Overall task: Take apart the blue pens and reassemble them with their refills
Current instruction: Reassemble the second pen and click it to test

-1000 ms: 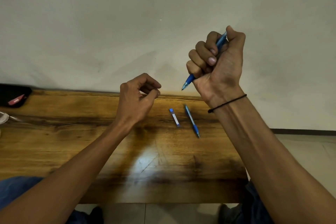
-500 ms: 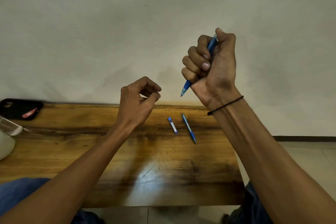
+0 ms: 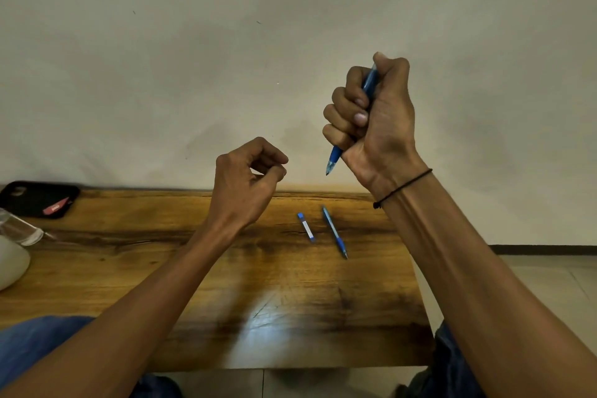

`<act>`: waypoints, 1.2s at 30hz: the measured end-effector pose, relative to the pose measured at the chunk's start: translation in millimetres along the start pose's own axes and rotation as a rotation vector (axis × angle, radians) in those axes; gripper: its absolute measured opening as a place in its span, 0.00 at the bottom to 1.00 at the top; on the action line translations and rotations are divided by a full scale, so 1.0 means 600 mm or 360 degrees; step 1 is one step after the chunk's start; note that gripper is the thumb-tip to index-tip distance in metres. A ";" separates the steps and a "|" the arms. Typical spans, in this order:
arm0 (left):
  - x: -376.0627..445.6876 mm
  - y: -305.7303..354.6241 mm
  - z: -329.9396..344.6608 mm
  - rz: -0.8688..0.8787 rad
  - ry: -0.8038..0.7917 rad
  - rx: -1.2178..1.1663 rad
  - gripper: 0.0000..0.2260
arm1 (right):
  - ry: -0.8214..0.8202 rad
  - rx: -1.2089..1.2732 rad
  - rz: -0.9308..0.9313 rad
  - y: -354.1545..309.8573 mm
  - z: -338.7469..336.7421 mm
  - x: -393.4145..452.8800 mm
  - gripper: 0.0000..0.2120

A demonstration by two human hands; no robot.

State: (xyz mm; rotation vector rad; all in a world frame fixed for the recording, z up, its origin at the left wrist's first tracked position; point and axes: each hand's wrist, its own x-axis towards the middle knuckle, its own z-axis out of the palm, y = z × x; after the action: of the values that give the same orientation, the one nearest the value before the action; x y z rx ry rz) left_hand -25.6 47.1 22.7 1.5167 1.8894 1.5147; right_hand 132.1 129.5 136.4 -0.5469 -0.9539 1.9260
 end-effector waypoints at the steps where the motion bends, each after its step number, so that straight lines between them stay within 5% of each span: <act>1: 0.001 0.000 0.001 -0.0003 -0.0002 0.0001 0.07 | 0.0021 -0.0049 -0.0005 0.000 0.001 0.001 0.28; 8: 0.000 0.003 0.002 0.0045 -0.0111 -0.0029 0.08 | 0.0203 -0.0366 0.0099 0.002 -0.001 0.008 0.27; 16: -0.021 0.012 0.018 0.0639 -0.0436 0.0356 0.12 | 0.0323 -0.0497 0.0175 0.004 -0.008 0.010 0.27; 21: -0.027 0.020 0.022 0.0942 -0.0309 0.0534 0.14 | 0.0356 -0.0591 0.0166 0.008 -0.010 0.010 0.26; 36: -0.027 0.023 0.032 0.1097 0.0086 0.0738 0.16 | 0.0167 -0.0570 0.0260 0.032 -0.012 0.011 0.29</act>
State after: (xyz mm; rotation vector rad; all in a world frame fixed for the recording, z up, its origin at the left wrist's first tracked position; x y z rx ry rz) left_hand 2.4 42.5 20.6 2.5602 1.9427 1.4044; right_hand 123.5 132.1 116.8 -0.9492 -1.2263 1.8550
